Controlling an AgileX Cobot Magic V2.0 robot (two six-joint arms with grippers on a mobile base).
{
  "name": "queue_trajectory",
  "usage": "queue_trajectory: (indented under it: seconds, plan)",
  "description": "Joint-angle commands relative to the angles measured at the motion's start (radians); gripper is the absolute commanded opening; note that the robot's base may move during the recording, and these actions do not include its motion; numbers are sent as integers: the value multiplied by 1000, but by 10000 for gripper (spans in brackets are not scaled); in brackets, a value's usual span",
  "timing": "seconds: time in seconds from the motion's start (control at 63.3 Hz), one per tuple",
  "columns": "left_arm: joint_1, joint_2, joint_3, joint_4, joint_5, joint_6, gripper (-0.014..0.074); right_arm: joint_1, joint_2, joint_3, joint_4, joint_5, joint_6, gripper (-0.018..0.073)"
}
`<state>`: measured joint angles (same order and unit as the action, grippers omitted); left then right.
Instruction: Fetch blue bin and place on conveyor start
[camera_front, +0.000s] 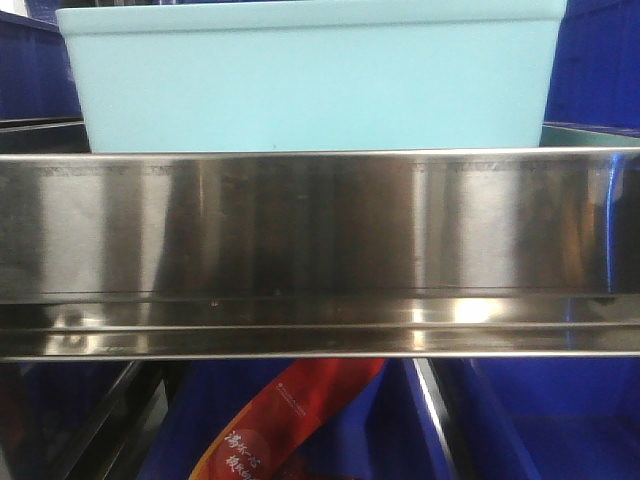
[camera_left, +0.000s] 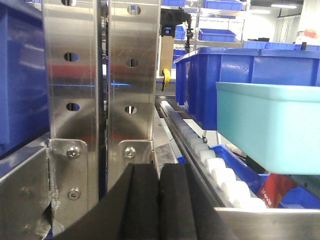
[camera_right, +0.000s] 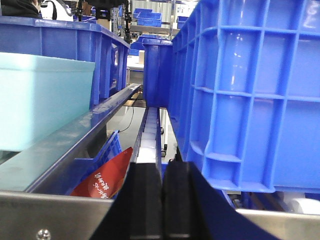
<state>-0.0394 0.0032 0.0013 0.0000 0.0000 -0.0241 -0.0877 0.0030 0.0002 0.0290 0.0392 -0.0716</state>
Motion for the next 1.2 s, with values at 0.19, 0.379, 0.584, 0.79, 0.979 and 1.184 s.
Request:
queue_trajectory:
  seconds: [0.19,0.379,0.584,0.79,0.979,1.184]
  plan:
    - [-2,-3,-1,0,-17,-3,-110,3,-3,0,-3,-22,-2,-166]
    - [-2,-3,-1,0,-17,-3,-110,3,-3,0,-3,-22,-2,-166]
    - [-3,-3,-1,0,-28,-3,-110,3,-3,0,-3,-22,-2,-166]
    - [-3,-3,-1,0,-58,-3,-110,3,-3,0,-3,-62,-2,-166]
    - [-3,-3,-77,0,18,-3,-110,3,-3,-64,-3,-55,-2,-166]
    - [-3,17,-303,35,236,-3,-110,3,19,-299,-3,196,-2,-166]
